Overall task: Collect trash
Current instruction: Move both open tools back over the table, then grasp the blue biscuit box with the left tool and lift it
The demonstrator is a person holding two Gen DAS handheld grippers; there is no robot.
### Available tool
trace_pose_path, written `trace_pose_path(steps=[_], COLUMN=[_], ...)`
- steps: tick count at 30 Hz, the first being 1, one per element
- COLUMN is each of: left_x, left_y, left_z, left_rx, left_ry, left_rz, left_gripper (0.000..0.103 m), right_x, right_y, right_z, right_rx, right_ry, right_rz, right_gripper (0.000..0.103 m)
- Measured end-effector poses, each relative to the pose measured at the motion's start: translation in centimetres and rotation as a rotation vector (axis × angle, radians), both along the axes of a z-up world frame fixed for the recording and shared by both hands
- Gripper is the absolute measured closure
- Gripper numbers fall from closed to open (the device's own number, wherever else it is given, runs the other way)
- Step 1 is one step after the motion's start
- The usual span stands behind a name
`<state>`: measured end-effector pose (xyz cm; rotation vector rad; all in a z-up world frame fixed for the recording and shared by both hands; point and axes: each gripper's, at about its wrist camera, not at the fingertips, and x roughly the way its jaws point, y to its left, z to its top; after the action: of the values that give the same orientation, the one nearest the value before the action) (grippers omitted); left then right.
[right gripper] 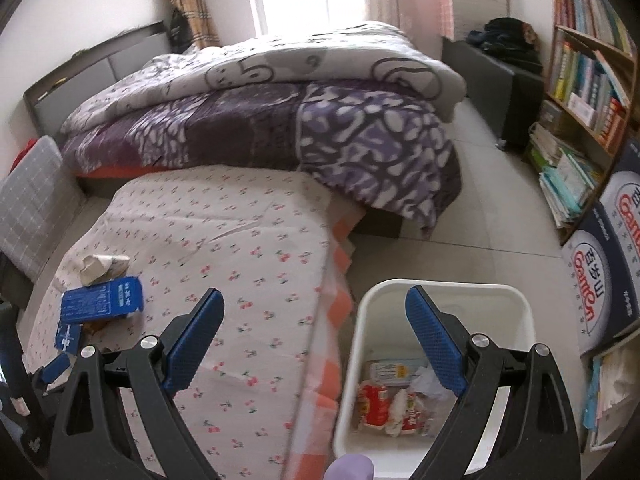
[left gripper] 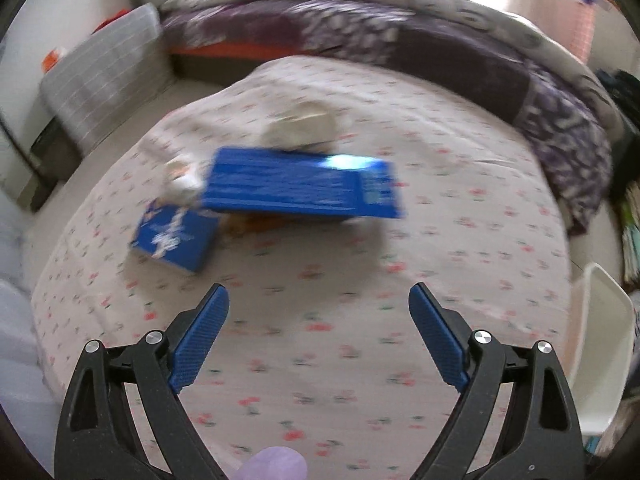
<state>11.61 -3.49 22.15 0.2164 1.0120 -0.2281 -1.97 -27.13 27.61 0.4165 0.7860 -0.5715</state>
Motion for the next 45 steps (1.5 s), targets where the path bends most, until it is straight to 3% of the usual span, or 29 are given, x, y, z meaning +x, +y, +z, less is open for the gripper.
trace_pose_path(steps=[3,6,13,18,27,30,34,37,41,45], left_x=[1.3,3.1,7.8,10.5,12.6,12.3,11.1,9.8,8.5,7.1], left_y=[2.2,5.2,12.1,12.5,11.4,12.0,12.8,14.1,16.2,18.4], left_z=[-0.8,-1.7,-0.9,-2.2,-4.1,-4.1,-4.1,-3.8,-2.6,1.4], left_rx=[0.046,0.033,-0.180,-0.261,-0.177,-0.134,-0.142,-0.180,-0.190,-0.172], left_ry=[0.028,0.084,0.117,0.180,0.141,0.123,0.133,0.154,0.151,0.076], left_rz=[0.078,0.176,0.485,0.581,0.572,0.514,0.417,0.366,0.336,0.300], left_gripper=[0.015,0.015,0.015,0.015,0.018,0.038,0.048,0.051,0.051,0.051], right_x=[1.0,2.0,3.9,4.9,6.7,7.2,7.9,8.2,8.6,10.0], right_y=[0.9,1.8,2.8,3.1,4.6,5.3,6.6,7.5,9.5,12.4], right_z=[-0.3,-0.7,-1.9,-2.7,-3.3,-3.4,-3.5,-3.6,-2.9,-2.4], right_rx=[0.002,0.005,0.016,0.021,0.038,0.040,0.052,0.070,0.057,0.037], right_ry=[0.007,0.016,0.048,0.073,0.094,0.091,0.081,0.070,0.030,0.015], right_rz=[0.023,0.043,0.062,0.072,0.117,0.135,0.157,0.171,0.236,0.341], right_gripper=[0.013,0.013,0.013,0.014,0.013,0.013,0.014,0.013,0.013,0.013])
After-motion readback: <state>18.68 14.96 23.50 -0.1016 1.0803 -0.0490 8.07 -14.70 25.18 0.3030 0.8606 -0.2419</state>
